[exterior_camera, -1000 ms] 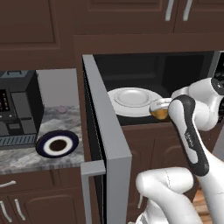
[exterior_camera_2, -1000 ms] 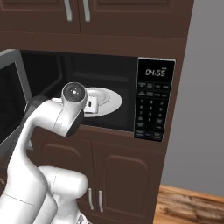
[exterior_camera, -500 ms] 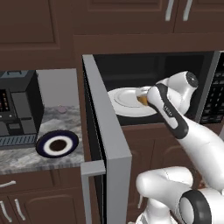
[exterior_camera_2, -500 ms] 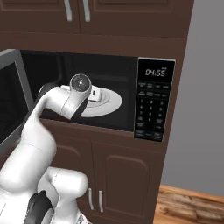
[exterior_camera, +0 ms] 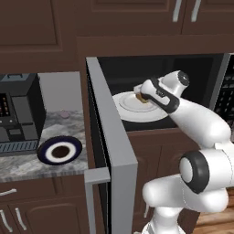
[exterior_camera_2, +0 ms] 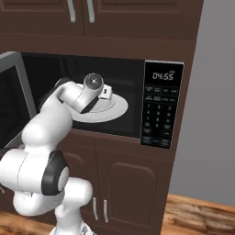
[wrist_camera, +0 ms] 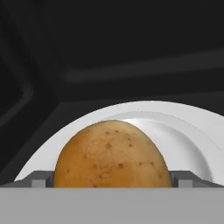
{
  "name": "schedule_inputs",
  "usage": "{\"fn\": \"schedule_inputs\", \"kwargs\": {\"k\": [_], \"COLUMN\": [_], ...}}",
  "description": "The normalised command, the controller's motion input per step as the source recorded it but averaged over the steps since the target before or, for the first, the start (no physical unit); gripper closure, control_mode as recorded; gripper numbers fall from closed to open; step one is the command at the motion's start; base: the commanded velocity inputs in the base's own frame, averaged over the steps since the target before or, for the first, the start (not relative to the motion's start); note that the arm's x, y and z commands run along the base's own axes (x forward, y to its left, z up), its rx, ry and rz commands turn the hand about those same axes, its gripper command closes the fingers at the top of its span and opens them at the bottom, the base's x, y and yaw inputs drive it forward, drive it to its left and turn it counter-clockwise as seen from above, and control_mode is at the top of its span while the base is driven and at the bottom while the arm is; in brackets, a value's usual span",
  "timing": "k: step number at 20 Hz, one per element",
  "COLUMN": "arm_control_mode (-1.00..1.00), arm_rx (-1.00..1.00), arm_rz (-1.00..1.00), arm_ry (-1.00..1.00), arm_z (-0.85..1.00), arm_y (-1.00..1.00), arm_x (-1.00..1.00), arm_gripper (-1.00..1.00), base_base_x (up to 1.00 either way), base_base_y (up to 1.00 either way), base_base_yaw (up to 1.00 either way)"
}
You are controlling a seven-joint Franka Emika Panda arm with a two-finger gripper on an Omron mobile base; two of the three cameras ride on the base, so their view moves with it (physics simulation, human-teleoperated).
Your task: Pick the potato from the counter and place it in the microwave.
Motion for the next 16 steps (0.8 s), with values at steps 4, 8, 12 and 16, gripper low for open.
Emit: {"fn": "schedule_inputs", "kwargs": {"k": [4, 8, 12, 16], "arm_control_mode": [-1.00, -1.00, -1.00, -1.00], "arm_rx": [0.00, 0.00, 0.00, 0.00], "arm_rz": [-0.01, -0.01, 0.00, 0.00], "arm_ry": [0.00, 0.00, 0.00, -0.01], "arm_z": [-0.39, -0.35, -0.10, 0.00], "arm_y": [0.00, 0.00, 0.02, 0.03], "arm_x": [0.59, 0.34, 0.15, 0.00], "arm_gripper": [1.00, 1.00, -1.00, -1.00], "base_base_x": [0.00, 0.00, 0.00, 0.00], "base_base_y": [0.00, 0.00, 0.00, 0.00], "base_base_yaw": [0.00, 0.00, 0.00, 0.00]}}
